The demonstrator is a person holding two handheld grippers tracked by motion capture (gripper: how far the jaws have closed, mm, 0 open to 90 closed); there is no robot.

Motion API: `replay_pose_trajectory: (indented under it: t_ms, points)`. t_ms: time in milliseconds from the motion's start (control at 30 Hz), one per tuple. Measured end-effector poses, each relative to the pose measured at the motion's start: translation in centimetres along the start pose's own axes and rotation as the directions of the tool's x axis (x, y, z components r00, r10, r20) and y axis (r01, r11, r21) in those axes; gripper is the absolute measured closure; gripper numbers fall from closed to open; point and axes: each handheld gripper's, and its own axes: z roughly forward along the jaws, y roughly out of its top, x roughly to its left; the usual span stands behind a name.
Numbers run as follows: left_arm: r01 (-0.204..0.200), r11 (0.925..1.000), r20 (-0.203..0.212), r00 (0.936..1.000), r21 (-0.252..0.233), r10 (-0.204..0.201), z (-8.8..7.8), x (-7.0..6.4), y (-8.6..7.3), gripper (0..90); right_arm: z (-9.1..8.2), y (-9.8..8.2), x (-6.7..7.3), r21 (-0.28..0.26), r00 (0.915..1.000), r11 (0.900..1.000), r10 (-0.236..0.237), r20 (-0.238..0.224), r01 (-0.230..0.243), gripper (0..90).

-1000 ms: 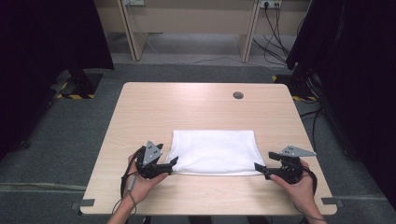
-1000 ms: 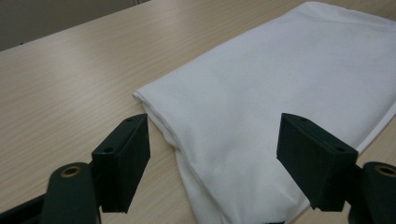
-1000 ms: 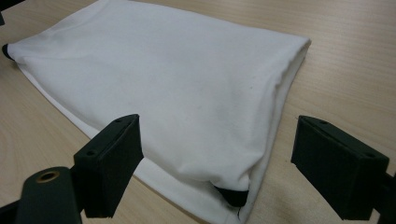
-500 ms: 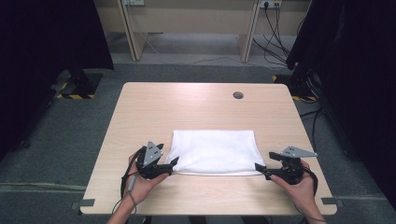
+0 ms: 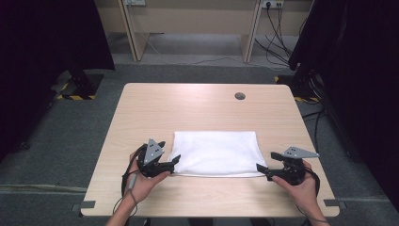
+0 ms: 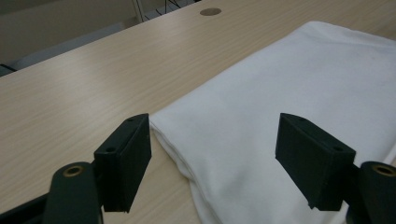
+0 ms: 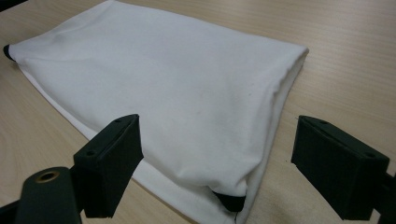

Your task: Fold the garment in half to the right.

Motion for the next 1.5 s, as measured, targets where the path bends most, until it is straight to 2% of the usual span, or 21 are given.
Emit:
replay_pose_trajectory:
  t_ms: [133,233,333,367,433,500,667,733,800,933,967,1067,1233,1300,1367,1467,1500]
  points:
    - [0.015,0.9996,-0.005,0.9999,0.025,-0.015,2.1,2.1,1.5,30.8,0.1,0.2,0.0,-0.003,1.0,1.0,0.002,-0.002,-0.002,16.2]
    - [0.028,0.9964,0.0,0.9996,0.08,-0.029,3.9,3.5,2.1,33.8,0.1,0.2,0.2,-0.001,1.0,1.0,-0.003,-0.007,0.003,16.2]
    - [0.036,0.9883,0.028,0.9988,0.148,-0.041,5.8,4.4,2.2,38.2,0.2,0.2,0.3,0.003,0.9999,1.0,-0.012,-0.012,0.012,16.2]
    - [0.04,0.9836,0.039,0.9981,0.176,-0.048,6.6,4.6,2.1,38.8,0.2,0.2,0.3,0.004,0.9999,1.0,-0.012,-0.012,0.012,16.2]
    - [0.044,0.977,0.043,0.9976,0.209,-0.054,7.5,5.0,1.8,41.4,0.3,0.2,0.3,0.007,0.9999,1.0,-0.012,-0.012,0.012,16.2]
    - [0.072,0.9706,0.042,0.9956,0.229,-0.084,8.4,5.6,1.6,41.9,0.3,0.2,0.3,0.006,0.9998,1.0,-0.012,-0.014,0.012,16.2]
    - [0.092,0.9624,0.055,0.9924,0.256,-0.11,9.9,6.1,1.5,43.9,0.3,0.2,0.4,0.007,0.9997,1.0,-0.015,-0.019,0.015,16.2]
    - [0.09,0.959,0.069,0.9913,0.269,-0.112,10.3,6.1,1.4,45.1,0.3,0.3,0.4,0.006,0.9997,1.0,-0.016,-0.02,0.016,16.2]
    - [0.073,0.9544,0.069,0.9929,0.289,-0.097,10.5,6.0,1.2,47.1,0.2,0.3,0.4,0.005,0.9997,1.0,-0.015,-0.022,0.015,16.2]
    - [0.107,0.9464,0.071,0.9884,0.305,-0.134,10.9,6.1,0.5,48.3,0.3,0.3,0.3,0.006,0.9996,1.0,-0.016,-0.022,0.016,16.2]
    - [0.122,0.946,0.071,0.9862,0.3,-0.149,11.0,6.1,0.2,48.2,0.3,0.3,0.3,0.007,0.9996,1.0,-0.016,-0.022,0.017,16.2]
    - [0.118,0.9522,0.07,0.9872,0.281,-0.143,11.0,6.0,0.1,52.1,0.3,0.3,0.5,0.009,0.9994,1.0,-0.024,-0.024,0.024,16.4]
    - [0.103,0.9593,0.083,0.9882,0.263,-0.129,10.9,5.2,-0.1,74.7,0.5,0.5,0.8,0.015,0.9989,0.999,-0.037,-0.031,0.037,17.0]
    - [0.068,0.9638,0.088,0.9917,0.258,-0.094,10.9,4.7,0.0,82.1,0.9,0.9,1.4,0.034,0.9967,0.997,-0.067,-0.045,0.069,19.5]
    - [0.064,0.9625,0.082,0.9926,0.264,-0.089,10.9,4.6,0.1,83.4,1.5,1.4,2.5,0.044,0.9916,0.992,-0.111,-0.066,0.114,22.6]
    - [0.059,0.9589,0.091,0.9921,0.278,-0.087,10.9,4.5,0.4,84.3,2.8,2.6,4.6,0.051,0.9763,0.98,-0.184,-0.115,0.19,28.6]
    - [0.045,0.9576,0.099,0.9922,0.285,-0.076,10.8,4.6,0.6,84.6,3.2,2.9,5.1,0.05,0.9723,0.978,-0.197,-0.126,0.205,30.2]
